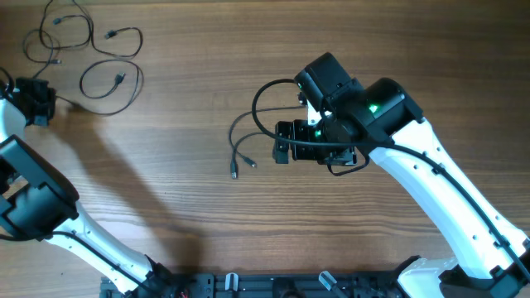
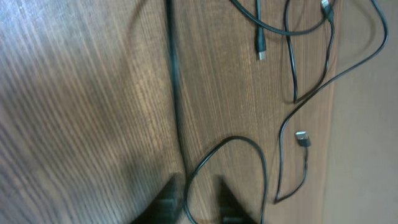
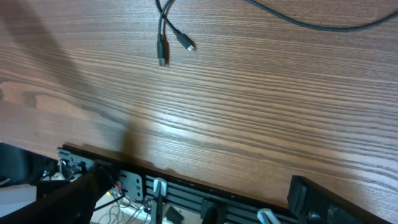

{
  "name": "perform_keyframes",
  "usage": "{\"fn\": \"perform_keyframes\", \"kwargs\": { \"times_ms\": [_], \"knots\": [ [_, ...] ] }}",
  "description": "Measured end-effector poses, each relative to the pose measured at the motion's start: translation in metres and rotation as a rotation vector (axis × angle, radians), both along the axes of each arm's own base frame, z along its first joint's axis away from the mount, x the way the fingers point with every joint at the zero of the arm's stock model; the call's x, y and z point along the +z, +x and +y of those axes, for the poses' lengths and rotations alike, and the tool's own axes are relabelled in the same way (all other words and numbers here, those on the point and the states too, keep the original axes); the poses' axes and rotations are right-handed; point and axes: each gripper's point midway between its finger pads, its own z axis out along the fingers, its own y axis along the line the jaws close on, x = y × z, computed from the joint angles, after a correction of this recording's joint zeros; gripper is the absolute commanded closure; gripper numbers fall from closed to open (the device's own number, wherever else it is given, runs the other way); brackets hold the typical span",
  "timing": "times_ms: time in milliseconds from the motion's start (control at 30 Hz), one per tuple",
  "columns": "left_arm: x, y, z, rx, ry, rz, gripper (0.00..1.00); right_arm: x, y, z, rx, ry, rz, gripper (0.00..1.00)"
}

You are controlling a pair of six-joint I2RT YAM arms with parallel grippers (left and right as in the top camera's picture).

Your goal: Untangle cables

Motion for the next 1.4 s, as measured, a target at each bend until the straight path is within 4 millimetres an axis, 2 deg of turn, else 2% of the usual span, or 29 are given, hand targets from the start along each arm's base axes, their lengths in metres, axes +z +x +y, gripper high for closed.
{"fn": "perform_keyframes", "kwargs": {
  "times_ms": [33, 67, 267, 367, 467, 533, 567, 600, 633, 700, 733, 833, 867, 933, 967, 1000, 1033, 1067, 1167, 1233, 1300, 1400],
  "knots": [
    [0.0, -0.002, 0.001, 0.01, -0.02, -0.004, 0.14, 0.0, 0.0, 0.0, 0.0, 0.001, 0.001, 0.0],
    [0.0, -0.004, 0.002, 0.021, -0.039, -0.007, 0.03, 0.0, 0.0, 0.0, 0.0, 0.001, 0.001, 0.0],
    [-0.01, -0.028, 0.0, 0.055, -0.12, 0.062, 0.0, 0.0, 0.0, 0.0, 0.001, 0.001, 0.001, 0.0],
    [-0.007, -0.049, 0.006, 0.108, -0.091, 0.146, 0.0, 0.0, -0.001, 0.0, 0.008, 0.0, 0.0, 0.0],
    [0.036, -0.073, 0.02, 0.188, 0.04, 0.194, 0.0, 0.0, -0.001, 0.0, 0.008, -0.002, 0.002, 0.0],
    [0.087, -0.093, 0.025, 0.246, 0.146, 0.191, 0.0, 0.0, -0.001, -0.001, 0.008, -0.004, 0.003, 0.0],
    [0.099, -0.097, 0.024, 0.255, 0.163, 0.185, 0.0, -0.001, -0.002, -0.001, 0.008, -0.006, 0.004, 0.0],
    [0.118, -0.106, 0.02, 0.268, 0.186, 0.182, 0.0, -0.001, -0.001, -0.002, 0.009, -0.007, 0.002, 0.0],
    [0.129, -0.111, 0.015, 0.27, 0.195, 0.18, 0.0, -0.001, -0.001, -0.002, 0.016, -0.013, -0.001, 0.0],
    [0.141, -0.122, -0.004, 0.252, 0.185, 0.203, 0.0, -0.002, -0.001, -0.006, 0.017, -0.022, 0.0, 0.0],
    [0.141, -0.124, -0.021, 0.22, 0.16, 0.229, 0.0, -0.002, 0.001, -0.012, 0.003, -0.033, 0.006, 0.0],
    [0.137, -0.1, -0.08, 0.008, 0.098, 0.224, 0.0, 0.0, 0.009, -0.048, -0.085, -0.071, 0.021, 0.0],
    [0.136, -0.09, -0.107, -0.104, 0.081, 0.215, 0.0, 0.003, 0.01, -0.064, -0.12, -0.089, 0.019, 0.0],
    [0.133, -0.069, -0.175, -0.362, 0.07, 0.201, 0.0, 0.011, 0.006, -0.096, -0.178, -0.142, 0.004, 0.0],
    [0.13, -0.064, -0.201, -0.458, 0.076, 0.204, 0.0, 0.014, 0.003, -0.105, -0.192, -0.16, -0.002, 0.0],
    [0.126, -0.058, -0.236, -0.582, 0.085, 0.205, 0.0, 0.016, 0.0, -0.114, -0.204, -0.191, -0.006, 0.0],
    [0.125, -0.057, -0.243, -0.621, 0.097, 0.203, 0.01, 0.016, 0.0, -0.121, -0.215, -0.212, -0.013, 0.0],
    [0.118, -0.054, -0.283, -0.736, 0.091, 0.209, 0.0, 0.016, 0.002, -0.126, -0.226, -0.229, -0.022, 0.0],
    [0.084, -0.064, -0.36, -0.969, 0.131, 0.291, 0.0, 0.017, 0.016, -0.144, -0.291, -0.252, -0.058, 0.0],
    [0.056, -0.075, -0.399, -1.084, 0.162, 0.35, 0.0, 0.019, 0.03, -0.16, -0.36, -0.252, -0.088, 0.0],
    [0.036, -0.083, -0.428, -1.163, 0.176, 0.385, 0.0, 0.02, 0.037, -0.176, -0.42, -0.253, -0.099, 0.0],
    [0.018, -0.085, -0.472, -1.265, 0.205, 0.362, 0.0, 0.022, 0.047, -0.203, -0.52, -0.256, -0.115, 0.0]
  ]
}}
